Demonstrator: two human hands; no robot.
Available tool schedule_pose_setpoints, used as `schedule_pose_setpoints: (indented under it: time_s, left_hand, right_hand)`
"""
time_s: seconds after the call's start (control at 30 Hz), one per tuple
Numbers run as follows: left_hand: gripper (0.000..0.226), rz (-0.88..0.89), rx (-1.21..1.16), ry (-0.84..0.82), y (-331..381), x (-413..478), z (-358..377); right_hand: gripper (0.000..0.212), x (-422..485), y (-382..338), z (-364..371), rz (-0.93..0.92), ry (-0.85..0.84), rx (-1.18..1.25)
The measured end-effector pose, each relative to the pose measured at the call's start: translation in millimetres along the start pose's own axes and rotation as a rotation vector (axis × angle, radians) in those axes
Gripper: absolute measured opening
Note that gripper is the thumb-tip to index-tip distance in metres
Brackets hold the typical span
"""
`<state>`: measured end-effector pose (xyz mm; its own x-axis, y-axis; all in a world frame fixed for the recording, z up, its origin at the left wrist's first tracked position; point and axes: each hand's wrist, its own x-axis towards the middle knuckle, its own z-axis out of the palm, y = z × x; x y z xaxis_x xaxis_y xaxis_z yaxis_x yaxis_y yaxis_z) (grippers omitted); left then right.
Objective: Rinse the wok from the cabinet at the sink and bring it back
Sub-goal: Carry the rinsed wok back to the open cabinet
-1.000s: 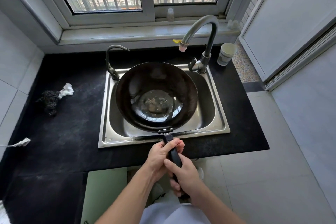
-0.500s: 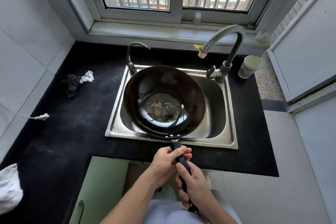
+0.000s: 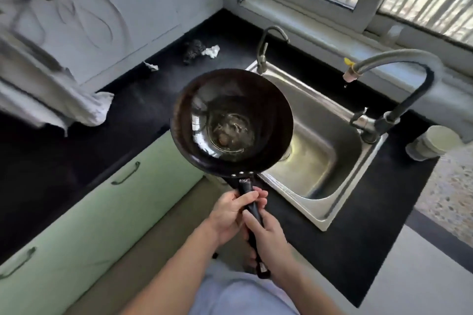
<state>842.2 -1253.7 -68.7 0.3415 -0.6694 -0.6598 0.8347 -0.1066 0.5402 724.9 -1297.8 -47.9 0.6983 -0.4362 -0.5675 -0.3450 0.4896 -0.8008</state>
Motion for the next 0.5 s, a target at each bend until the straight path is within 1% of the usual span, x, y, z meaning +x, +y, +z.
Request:
schedule_pose_setpoints:
  time_s: [0.2,0.5]
  left_hand:
    - [0.013,0.128,-0.095,0.139,-22,-49,-27]
    - [0.008,0.338,-0.296,0.299,-73,-148,-89]
  right_hand:
    - [0.027,-24,18,18,0.013,-0.184,-0.122]
    - [0.027,-75,67,66,-0.003,-0.494,-0.403]
